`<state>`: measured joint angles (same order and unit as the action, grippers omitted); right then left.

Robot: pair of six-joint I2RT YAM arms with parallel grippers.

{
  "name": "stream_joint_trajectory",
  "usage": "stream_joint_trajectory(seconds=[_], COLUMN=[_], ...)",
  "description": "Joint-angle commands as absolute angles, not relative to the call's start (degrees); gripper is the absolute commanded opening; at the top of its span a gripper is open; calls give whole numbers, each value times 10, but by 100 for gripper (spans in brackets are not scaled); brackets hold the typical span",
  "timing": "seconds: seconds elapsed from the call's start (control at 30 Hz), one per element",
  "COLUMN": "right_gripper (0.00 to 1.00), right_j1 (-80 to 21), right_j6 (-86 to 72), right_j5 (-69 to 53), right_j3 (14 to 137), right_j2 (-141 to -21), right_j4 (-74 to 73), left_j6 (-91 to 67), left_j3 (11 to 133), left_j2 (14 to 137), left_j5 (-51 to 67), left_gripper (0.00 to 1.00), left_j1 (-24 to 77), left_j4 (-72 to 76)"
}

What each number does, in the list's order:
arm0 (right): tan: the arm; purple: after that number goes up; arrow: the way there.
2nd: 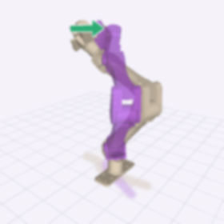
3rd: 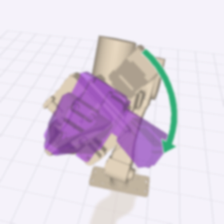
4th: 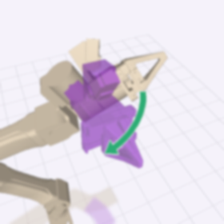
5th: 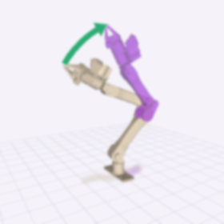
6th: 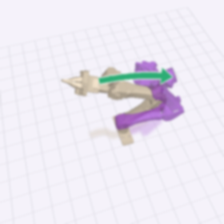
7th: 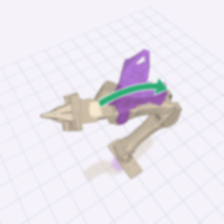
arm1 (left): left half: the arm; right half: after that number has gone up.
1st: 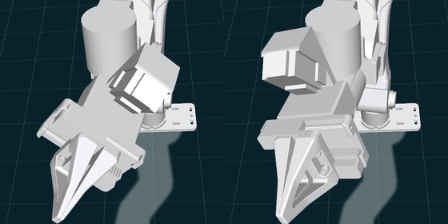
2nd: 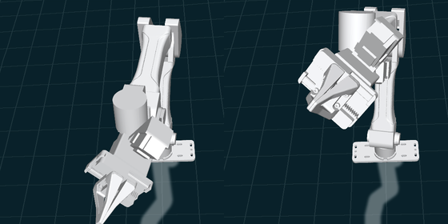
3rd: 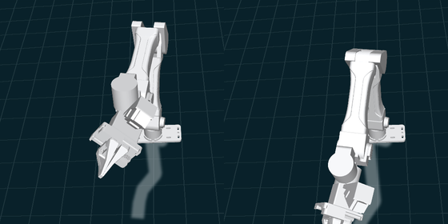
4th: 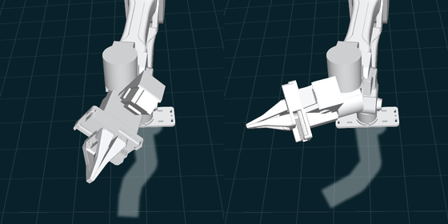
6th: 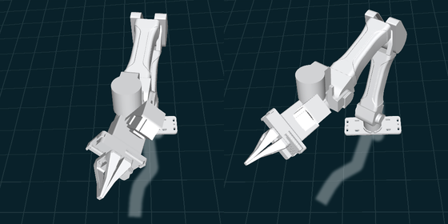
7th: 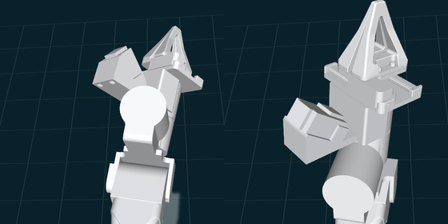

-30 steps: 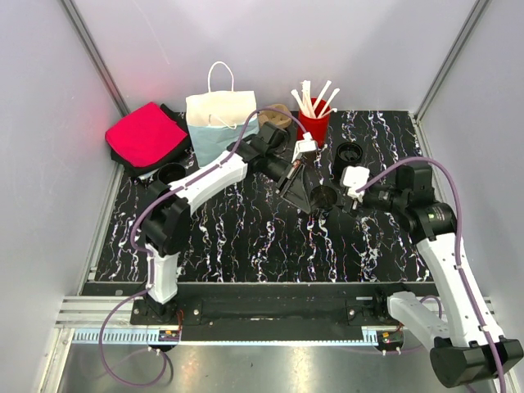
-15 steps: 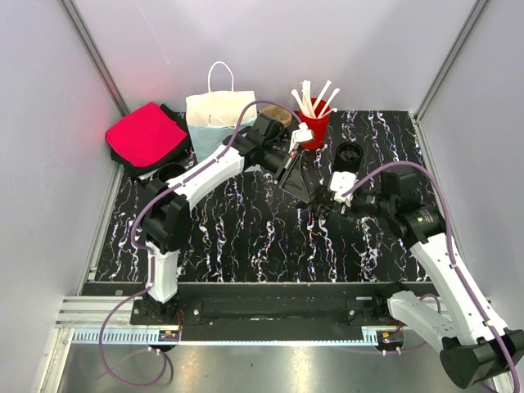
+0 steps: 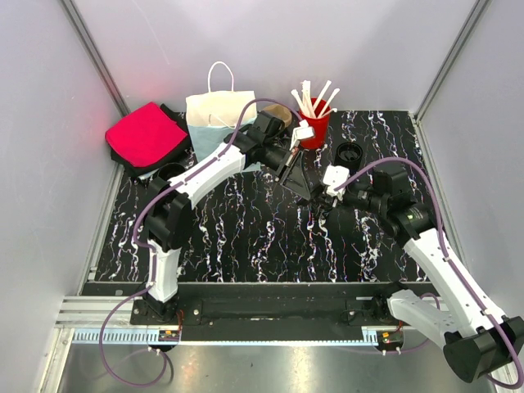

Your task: Pack the takeout coffee

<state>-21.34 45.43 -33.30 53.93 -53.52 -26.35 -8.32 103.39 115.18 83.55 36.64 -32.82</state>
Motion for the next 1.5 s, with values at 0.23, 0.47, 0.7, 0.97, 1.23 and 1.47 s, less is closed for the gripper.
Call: stream_joint_trajectory(seconds=[0.23,0.47,0.7,0.97,1.23,1.47], right_gripper=[33,19,8,15,21,16], right_j1=[-235,-241,-249,-256,-258,-261], right_j6=[435,429,426,424,421,418], right_j5=[-287,-273,-272,-264,-272,-279], right_j3=[509,498,495,501,519,530], right_j2=[-541,-543,-543,-544,-554,-567], right_j4=[-175,-145,-137,-134,-137,-136], left_j6=[-90,-89,-88,-88,-96,-95], left_j3=[1064,1063,1064,1065,1070,1072], left_j2=[1144,1143,1140,1148,1153,1155], left_j5=[964,964,965,964,964,964], left_gripper=[1,1,1,1,2,2], left_j1=[362,363,363,361,356,349], left_j4=[-310,-311,-311,-312,-312,-313])
